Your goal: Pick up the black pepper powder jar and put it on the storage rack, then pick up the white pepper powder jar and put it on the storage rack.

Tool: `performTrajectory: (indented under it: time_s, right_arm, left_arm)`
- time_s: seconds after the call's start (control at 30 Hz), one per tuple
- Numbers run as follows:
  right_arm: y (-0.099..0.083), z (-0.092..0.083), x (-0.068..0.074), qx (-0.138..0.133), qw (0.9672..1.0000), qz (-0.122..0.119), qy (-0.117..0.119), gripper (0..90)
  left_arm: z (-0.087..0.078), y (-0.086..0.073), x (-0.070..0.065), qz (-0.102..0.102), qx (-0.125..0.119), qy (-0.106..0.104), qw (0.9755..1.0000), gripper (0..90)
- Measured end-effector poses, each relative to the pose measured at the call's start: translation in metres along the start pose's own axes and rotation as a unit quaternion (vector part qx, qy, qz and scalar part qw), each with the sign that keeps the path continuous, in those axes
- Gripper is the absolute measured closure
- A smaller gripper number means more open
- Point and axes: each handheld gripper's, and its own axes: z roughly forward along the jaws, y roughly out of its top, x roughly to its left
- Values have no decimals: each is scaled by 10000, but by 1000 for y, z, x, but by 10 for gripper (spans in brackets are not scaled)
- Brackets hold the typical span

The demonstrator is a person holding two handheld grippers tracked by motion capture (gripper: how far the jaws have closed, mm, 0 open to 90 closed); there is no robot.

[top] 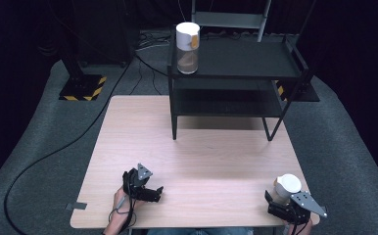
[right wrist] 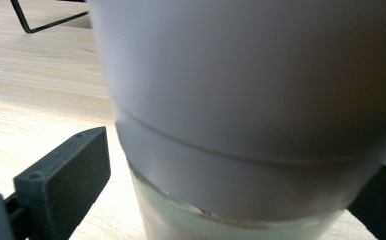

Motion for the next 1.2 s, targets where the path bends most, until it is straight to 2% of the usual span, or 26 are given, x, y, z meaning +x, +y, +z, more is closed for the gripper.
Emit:
performTrajectory:
  time_s: [0.23,0.3,0.37,1.2]
  right_arm:
    - [0,0,0,6,10000,-3,3,2]
    - [0,0,0,-13,10000,6,0,2]
    - [-1,0,0,-25,10000,8,-2,3]
    - [0,0,1,-13,10000,14,-24,1]
  left_arm:
    - [3,-14,4,-243,-188,-107,9995,0]
    - [3,-15,1,-226,-207,-45,9995,1]
    - [3,-15,3,-262,-185,-95,9994,1]
    - [3,-15,2,-259,-186,-88,9995,2]
